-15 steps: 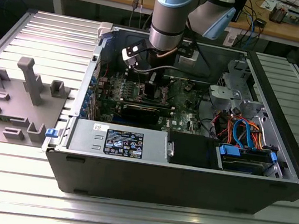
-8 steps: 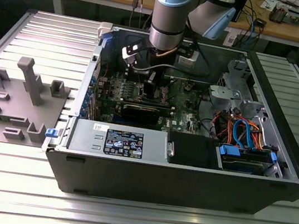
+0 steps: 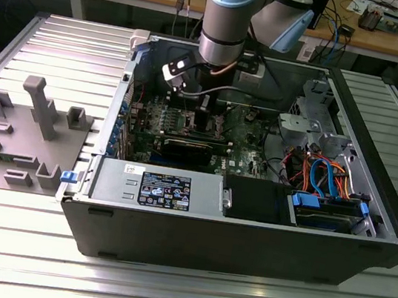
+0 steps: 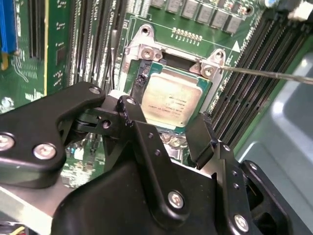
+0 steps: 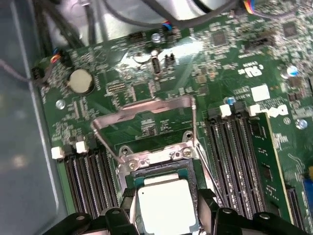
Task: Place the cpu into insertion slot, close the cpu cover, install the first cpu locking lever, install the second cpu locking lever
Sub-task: 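Place the cpu into insertion slot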
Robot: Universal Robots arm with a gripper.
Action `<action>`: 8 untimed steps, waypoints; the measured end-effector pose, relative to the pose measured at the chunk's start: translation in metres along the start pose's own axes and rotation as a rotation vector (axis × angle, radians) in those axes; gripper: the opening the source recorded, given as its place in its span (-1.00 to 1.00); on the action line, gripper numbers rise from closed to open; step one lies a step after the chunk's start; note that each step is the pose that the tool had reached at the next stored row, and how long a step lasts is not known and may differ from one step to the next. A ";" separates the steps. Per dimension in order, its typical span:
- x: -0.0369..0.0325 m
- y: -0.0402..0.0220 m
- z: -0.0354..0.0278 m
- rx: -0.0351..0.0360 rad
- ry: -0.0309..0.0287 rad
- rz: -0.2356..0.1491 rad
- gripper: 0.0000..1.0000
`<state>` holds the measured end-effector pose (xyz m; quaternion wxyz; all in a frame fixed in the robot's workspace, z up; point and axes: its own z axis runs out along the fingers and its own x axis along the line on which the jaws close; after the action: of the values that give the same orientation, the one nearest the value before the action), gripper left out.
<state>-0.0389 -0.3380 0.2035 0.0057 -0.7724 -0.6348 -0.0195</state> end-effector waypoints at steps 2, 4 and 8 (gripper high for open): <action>-0.0001 0.0000 0.0004 0.0017 0.0003 -0.046 0.23; 0.0000 0.0000 0.0009 0.0030 0.0006 -0.083 0.23; -0.0001 -0.0001 0.0032 0.0054 0.0006 -0.154 0.23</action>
<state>-0.0390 -0.3379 0.2003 0.0064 -0.7211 -0.6925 -0.0184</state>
